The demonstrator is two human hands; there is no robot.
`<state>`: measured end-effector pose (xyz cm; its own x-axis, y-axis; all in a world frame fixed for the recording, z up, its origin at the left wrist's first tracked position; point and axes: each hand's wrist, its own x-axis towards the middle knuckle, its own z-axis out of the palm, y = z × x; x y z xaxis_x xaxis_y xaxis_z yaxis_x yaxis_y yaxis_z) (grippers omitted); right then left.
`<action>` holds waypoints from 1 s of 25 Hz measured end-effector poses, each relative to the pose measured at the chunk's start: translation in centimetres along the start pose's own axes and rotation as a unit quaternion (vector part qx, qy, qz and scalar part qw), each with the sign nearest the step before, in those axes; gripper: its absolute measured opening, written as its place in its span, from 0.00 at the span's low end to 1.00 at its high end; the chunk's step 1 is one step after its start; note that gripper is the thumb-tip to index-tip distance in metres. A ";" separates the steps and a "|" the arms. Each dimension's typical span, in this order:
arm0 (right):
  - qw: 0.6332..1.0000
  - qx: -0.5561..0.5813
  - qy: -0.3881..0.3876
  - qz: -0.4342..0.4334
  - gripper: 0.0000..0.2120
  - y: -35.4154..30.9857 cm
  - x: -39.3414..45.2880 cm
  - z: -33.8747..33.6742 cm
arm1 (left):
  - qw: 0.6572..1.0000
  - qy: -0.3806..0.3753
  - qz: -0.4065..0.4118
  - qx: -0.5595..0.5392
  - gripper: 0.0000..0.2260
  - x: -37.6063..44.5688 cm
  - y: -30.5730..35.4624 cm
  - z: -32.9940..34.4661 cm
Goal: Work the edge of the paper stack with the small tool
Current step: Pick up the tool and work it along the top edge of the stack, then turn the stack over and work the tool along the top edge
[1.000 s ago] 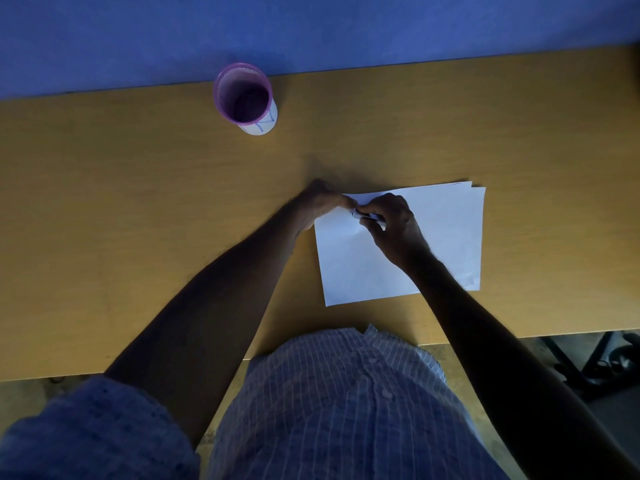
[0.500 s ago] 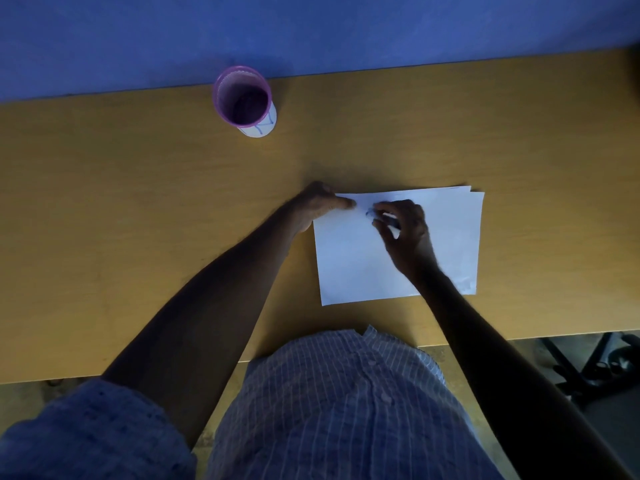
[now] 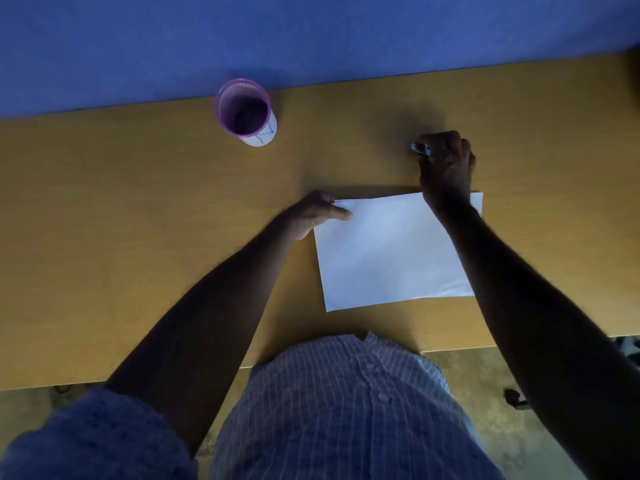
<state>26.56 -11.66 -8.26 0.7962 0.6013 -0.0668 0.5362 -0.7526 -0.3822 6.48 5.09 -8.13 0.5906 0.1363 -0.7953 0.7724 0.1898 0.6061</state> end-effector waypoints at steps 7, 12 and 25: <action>1.000 -0.011 0.002 -0.023 0.16 -0.7 -0.4 -0.7 | 1.000 0.014 -0.021 0.015 0.18 -0.3 0.0 0.2; 0.985 0.069 -0.043 -0.153 0.21 -4.6 -3.6 -2.3 | 1.000 0.015 0.004 0.017 0.18 -1.4 0.4 0.5; 0.973 0.111 -0.187 -0.072 0.07 -6.7 -8.3 -7.8 | 0.878 0.262 0.258 0.306 0.23 -7.8 4.9 0.8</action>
<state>18.52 -13.73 2.07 0.5377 0.7826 -0.3137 0.5277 -0.6026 -0.5986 5.83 4.18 1.08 0.8339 0.5101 -0.2109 0.5096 -0.5646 0.6492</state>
